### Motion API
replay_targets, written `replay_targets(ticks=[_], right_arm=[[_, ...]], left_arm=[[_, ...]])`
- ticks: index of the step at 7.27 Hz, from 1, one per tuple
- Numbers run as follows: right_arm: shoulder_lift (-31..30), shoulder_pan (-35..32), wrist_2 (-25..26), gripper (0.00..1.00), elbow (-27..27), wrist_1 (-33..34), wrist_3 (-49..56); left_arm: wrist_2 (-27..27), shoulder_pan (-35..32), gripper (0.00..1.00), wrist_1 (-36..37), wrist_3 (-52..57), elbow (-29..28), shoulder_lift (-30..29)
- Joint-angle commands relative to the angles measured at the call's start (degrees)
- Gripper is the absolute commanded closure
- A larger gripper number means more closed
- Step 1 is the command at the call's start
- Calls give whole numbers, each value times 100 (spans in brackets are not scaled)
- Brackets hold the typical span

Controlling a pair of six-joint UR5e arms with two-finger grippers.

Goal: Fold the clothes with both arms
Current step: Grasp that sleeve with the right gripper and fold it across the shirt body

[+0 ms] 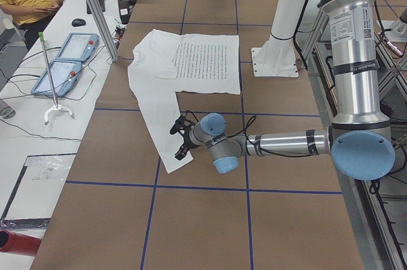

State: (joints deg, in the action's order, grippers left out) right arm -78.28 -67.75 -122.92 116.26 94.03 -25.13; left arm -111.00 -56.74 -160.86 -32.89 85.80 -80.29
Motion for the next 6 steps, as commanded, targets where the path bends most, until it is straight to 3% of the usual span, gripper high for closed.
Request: replay_targets(ticks=[1, 3, 6], right_arm=[[-196, -62, -31, 0, 2, -236, 78], [-197, -62, -22, 0, -7, -236, 87], [-205, -62, -13, 0, -16, -236, 87]], left_arm=[[377, 322, 4, -460, -103, -508, -21], [360, 348, 28, -613, -95, -679, -57], [360, 523, 29, -640, -77, -679, -65]])
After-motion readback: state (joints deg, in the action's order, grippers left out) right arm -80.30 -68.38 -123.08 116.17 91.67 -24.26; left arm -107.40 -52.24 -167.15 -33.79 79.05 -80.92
